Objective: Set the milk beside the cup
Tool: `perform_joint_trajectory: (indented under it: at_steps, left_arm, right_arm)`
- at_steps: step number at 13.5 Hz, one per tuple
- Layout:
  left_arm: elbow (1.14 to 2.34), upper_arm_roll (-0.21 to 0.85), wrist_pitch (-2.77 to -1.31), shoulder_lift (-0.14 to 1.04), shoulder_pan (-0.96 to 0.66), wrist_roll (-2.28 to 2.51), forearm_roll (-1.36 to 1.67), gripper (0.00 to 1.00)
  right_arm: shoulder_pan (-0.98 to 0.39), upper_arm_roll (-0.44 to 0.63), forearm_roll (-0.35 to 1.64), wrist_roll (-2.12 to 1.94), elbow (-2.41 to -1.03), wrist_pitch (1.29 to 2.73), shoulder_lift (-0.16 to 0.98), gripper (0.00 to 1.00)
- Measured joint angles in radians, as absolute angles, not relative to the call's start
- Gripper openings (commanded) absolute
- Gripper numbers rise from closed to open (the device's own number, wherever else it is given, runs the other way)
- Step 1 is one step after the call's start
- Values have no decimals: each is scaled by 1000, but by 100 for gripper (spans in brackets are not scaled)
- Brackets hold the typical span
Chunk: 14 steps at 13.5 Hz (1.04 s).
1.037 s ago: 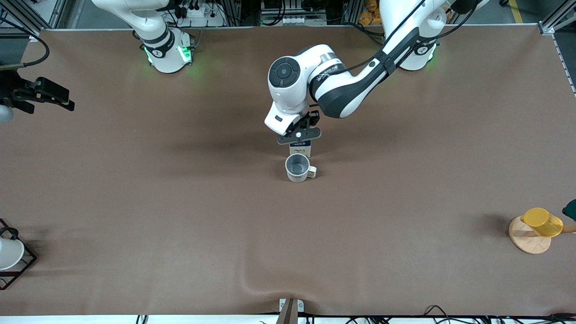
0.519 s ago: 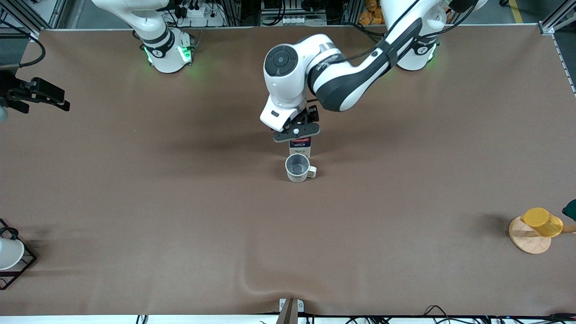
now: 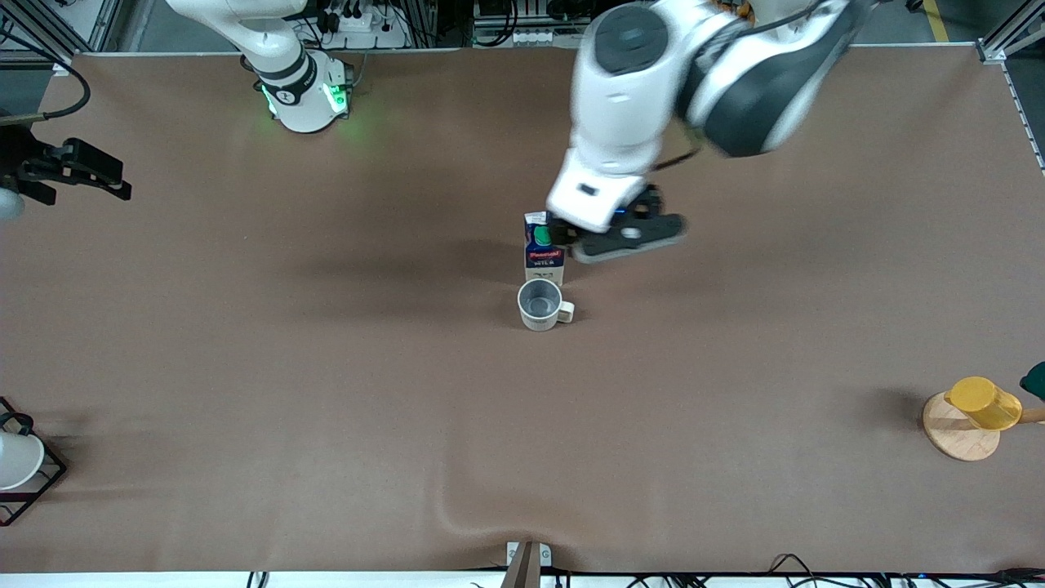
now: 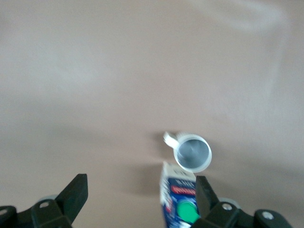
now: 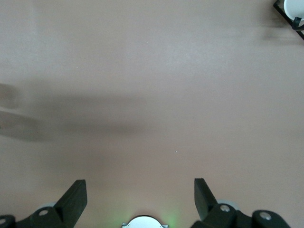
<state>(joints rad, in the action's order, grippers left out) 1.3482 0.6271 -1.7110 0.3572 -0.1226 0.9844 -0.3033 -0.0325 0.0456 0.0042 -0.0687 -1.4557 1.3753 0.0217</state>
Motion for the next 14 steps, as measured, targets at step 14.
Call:
perform_joint_trajectory:
  at_steps: [14]
  left_arm:
    - [1360,440,-1579,161,123,601,-90,100]
  right_arm:
    - [15,57,-25,-69,-1456,1374,45,100]
